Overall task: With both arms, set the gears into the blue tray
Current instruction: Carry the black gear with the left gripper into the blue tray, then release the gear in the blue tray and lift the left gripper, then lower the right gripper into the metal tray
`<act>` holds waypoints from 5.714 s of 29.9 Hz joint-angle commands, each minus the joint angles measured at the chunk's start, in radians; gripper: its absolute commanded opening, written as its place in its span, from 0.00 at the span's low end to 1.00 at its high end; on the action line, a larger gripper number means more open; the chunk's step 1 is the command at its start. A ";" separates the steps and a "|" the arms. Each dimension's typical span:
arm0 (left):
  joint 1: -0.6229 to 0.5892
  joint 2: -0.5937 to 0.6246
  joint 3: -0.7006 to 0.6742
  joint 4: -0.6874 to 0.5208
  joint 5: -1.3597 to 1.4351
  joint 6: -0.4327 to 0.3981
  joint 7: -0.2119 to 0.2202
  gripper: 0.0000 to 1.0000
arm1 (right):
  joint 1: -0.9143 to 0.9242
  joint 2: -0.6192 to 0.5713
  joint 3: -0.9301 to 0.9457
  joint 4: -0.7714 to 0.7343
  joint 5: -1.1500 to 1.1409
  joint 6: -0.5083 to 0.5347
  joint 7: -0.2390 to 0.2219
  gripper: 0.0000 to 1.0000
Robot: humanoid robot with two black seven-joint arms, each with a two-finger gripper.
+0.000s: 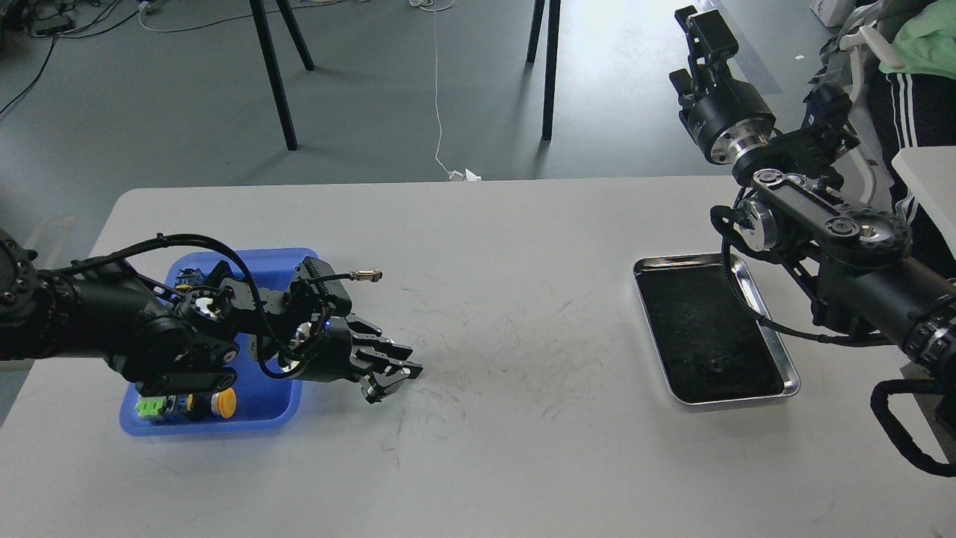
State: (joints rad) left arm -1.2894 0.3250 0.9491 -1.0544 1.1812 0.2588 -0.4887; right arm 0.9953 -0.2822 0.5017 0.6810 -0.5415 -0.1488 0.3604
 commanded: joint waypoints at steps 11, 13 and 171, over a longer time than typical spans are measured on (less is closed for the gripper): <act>0.028 0.005 -0.001 0.014 0.003 0.037 0.000 0.27 | -0.004 0.000 0.000 -0.001 0.000 0.000 0.000 0.96; 0.028 0.002 0.002 0.014 0.003 0.050 0.000 0.23 | -0.004 0.000 0.000 -0.001 0.000 0.000 0.000 0.96; 0.298 0.279 -1.165 0.376 -0.939 -0.523 0.000 0.99 | 0.155 -0.156 -0.330 0.153 0.081 0.169 -0.043 0.98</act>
State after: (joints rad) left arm -1.0023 0.6258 -0.2133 -0.6935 0.2466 -0.3059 -0.4887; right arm 1.0976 -0.4031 0.2611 0.7999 -0.4602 -0.0300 0.3168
